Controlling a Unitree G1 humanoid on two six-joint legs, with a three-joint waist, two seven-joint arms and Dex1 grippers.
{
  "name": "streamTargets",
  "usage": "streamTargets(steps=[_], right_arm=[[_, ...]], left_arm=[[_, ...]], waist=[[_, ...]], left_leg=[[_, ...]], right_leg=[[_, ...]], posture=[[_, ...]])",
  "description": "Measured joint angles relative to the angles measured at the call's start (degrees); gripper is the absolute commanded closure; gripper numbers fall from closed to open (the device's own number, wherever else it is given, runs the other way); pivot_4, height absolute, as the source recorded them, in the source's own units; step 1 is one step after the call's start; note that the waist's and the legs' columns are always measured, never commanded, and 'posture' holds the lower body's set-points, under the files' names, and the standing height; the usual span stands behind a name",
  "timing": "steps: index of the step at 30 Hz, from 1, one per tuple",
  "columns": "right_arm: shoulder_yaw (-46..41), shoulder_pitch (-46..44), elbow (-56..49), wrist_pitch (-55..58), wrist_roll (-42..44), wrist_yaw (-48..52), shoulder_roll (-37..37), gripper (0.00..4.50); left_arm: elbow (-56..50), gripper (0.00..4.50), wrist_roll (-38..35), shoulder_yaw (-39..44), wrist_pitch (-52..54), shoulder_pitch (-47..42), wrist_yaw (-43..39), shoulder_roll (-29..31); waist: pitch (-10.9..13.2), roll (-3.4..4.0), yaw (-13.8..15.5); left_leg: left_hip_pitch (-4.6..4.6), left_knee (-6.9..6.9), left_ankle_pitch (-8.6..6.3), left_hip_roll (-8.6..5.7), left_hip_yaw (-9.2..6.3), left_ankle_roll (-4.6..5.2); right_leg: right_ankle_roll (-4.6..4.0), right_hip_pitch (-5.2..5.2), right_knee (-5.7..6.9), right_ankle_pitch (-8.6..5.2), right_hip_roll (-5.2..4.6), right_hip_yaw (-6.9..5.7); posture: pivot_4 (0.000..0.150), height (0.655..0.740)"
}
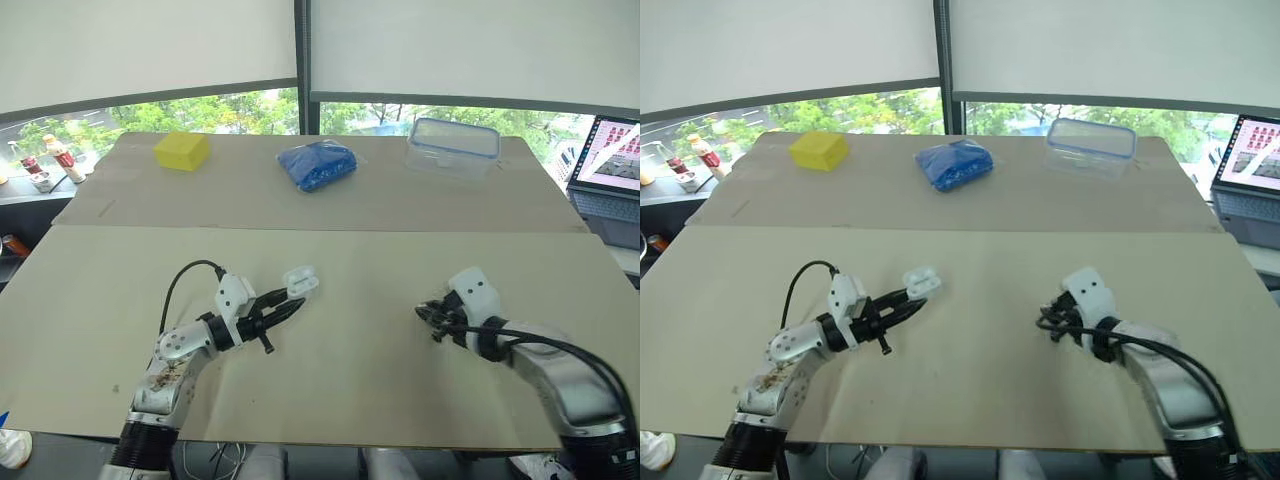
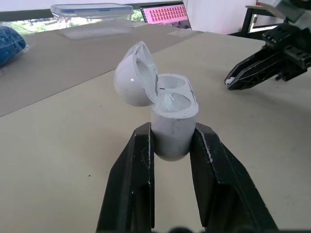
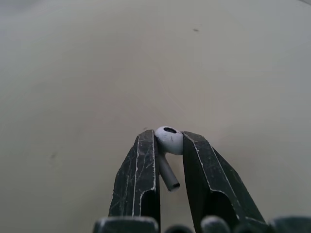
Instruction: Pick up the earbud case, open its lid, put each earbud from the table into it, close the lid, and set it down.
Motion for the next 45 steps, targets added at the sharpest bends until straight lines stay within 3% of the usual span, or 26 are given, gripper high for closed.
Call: streamTargets(steps=[5,9,14,26,27,31,38,45], right_arm=[[-1.2,8.1,-0.6,-13.8,1.2,20.8,-16.6,4.18],[-1.1,13.0,1.3,-25.0,-1.7,29.7,-22.6,4.18],[-1.1,14.2,7.4,-32.6,-4.5,34.9,-24.9,4.18],[2.1,10.1,14.5,-34.2,-6.8,38.5,-24.8,4.18],[2.3,9.8,14.7,-34.1,-6.8,38.6,-24.8,3.15],[3.4,8.2,15.8,-34.1,-7.0,39.0,-24.8,1.83],[1.0,10.0,11.0,-29.1,-6.6,38.1,-25.9,1.82],[-6.5,16.1,-9.3,-9.9,-8.5,32.1,-31.8,1.82]], left_arm=[[-4.9,3.96,-1.2,0.3,2.6,2.5,0.7,1.4],[-8.2,3.96,-2.2,0.4,4.8,4.2,1.4,2.0],[-11.2,3.96,-3.3,0.4,7.2,6.0,2.0,2.3],[-12.1,3.96,-3.8,0.2,8.1,7.5,3.2,2.0],[-12.1,3.96,-3.8,0.2,8.1,7.5,3.3,2.0],[-12.1,3.96,-3.8,0.2,8.0,7.5,3.4,2.0],[-11.9,3.96,-3.8,0.1,8.0,7.5,3.3,2.0],[-11.6,3.96,-3.6,-0.9,8.0,7.3,3.2,1.8]], waist=[[0.0,-0.05,0.2],[0.1,-0.09,0.0],[0.1,-0.11,0.0],[0.1,-0.13,0.1],[0.1,-0.14,0.1],[0.1,-0.24,0.1],[0.1,-0.12,0.3],[0.1,-0.10,0.4]], left_leg=[[0.02,-0.01,-0.01,0.01,0.00,0.02],[0.08,0.00,-0.01,0.05,0.03,0.01],[0.08,0.00,-0.01,0.05,0.03,0.01],[0.12,0.00,-0.01,0.04,0.03,0.01],[0.12,0.00,-0.01,0.05,0.03,0.01],[0.16,0.00,-0.01,0.05,0.03,0.01],[0.09,0.00,-0.01,0.04,0.03,0.01],[0.07,0.00,-0.01,0.05,0.02,0.01]], right_leg=[[0.03,0.06,-0.08,-0.01,-0.02,-0.03],[0.03,0.11,-0.08,-0.01,-0.01,-0.02],[0.02,0.11,-0.08,0.00,0.00,-0.01],[0.01,0.15,-0.08,0.00,0.00,0.00],[0.01,0.16,-0.08,0.00,0.00,0.00],[0.01,0.18,-0.08,0.01,0.00,0.00],[0.01,0.13,-0.07,0.00,-0.01,0.00],[0.02,0.13,-0.09,0.00,-0.01,-0.01]], posture=[[0.150,0.6797],[0.150,0.6797],[0.150,0.6797],[0.150,0.6797],[0.150,0.6797],[0.150,0.6797],[0.150,0.6797],[0.150,0.6797]])
